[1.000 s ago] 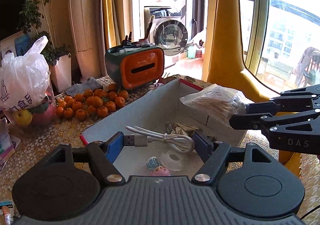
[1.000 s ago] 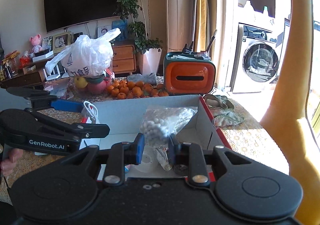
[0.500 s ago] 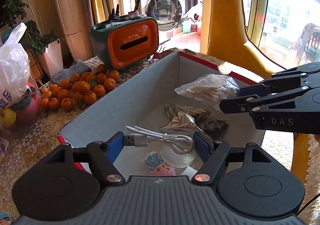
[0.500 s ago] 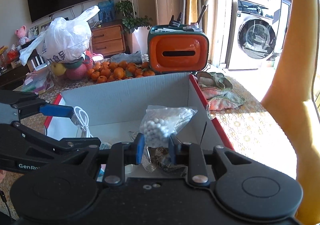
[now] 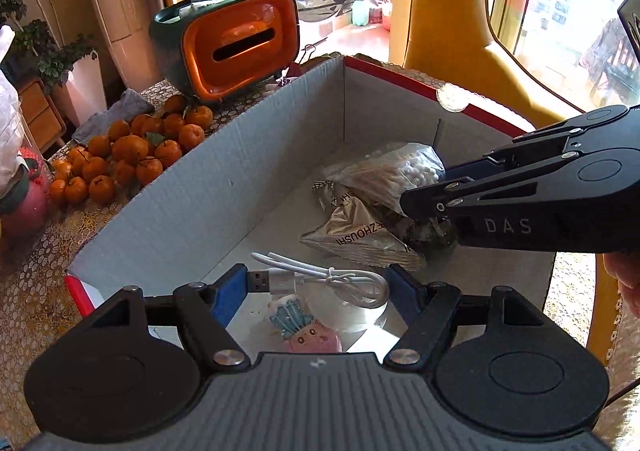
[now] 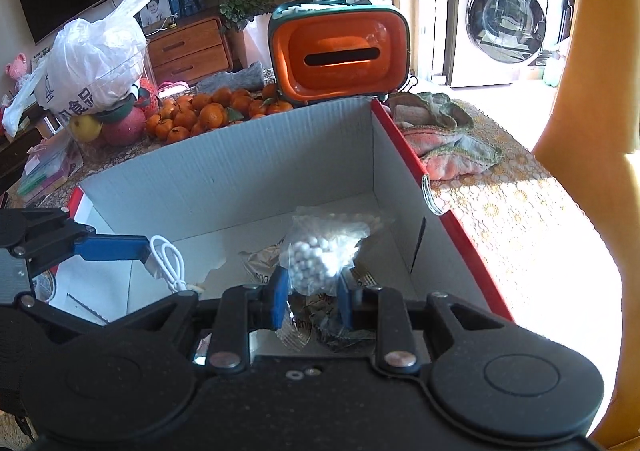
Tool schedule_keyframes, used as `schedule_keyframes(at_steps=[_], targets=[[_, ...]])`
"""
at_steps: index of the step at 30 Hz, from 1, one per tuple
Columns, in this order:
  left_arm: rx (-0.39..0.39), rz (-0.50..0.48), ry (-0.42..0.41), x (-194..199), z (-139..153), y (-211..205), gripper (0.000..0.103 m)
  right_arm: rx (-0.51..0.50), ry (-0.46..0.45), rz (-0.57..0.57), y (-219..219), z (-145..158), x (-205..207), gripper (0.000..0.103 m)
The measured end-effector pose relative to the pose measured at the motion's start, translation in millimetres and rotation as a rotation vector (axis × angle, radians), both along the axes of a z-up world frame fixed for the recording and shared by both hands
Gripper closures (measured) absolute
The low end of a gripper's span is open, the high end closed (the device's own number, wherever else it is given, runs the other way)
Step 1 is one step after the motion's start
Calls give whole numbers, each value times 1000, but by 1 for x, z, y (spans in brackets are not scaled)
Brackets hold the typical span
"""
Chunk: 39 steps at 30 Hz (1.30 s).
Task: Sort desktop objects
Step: 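Lower and open the right tool over the box while the left tool releases the cable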
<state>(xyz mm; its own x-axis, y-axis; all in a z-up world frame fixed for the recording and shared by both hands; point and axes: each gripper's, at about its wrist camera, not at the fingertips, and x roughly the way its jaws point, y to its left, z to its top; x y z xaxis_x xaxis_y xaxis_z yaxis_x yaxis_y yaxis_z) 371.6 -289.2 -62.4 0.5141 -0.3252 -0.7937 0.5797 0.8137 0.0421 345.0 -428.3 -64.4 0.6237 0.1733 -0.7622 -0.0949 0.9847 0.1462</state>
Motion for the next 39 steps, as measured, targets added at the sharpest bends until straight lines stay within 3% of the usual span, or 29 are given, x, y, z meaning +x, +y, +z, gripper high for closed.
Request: schedule_keyframes(at_steps=[14, 24, 32, 39], targets=[[40, -1, 109, 12, -15, -6, 28, 117, 66, -99, -12, -7, 18, 78], [71, 4, 177, 19, -21, -9, 28, 111, 68, -107, -10, -6, 16, 72], [54, 9, 167, 12, -14, -6, 23, 135, 60, -129, -14, 0, 8, 62], [18, 25, 146, 1, 0, 2, 23, 134, 49, -133, -12, 10, -3, 61]])
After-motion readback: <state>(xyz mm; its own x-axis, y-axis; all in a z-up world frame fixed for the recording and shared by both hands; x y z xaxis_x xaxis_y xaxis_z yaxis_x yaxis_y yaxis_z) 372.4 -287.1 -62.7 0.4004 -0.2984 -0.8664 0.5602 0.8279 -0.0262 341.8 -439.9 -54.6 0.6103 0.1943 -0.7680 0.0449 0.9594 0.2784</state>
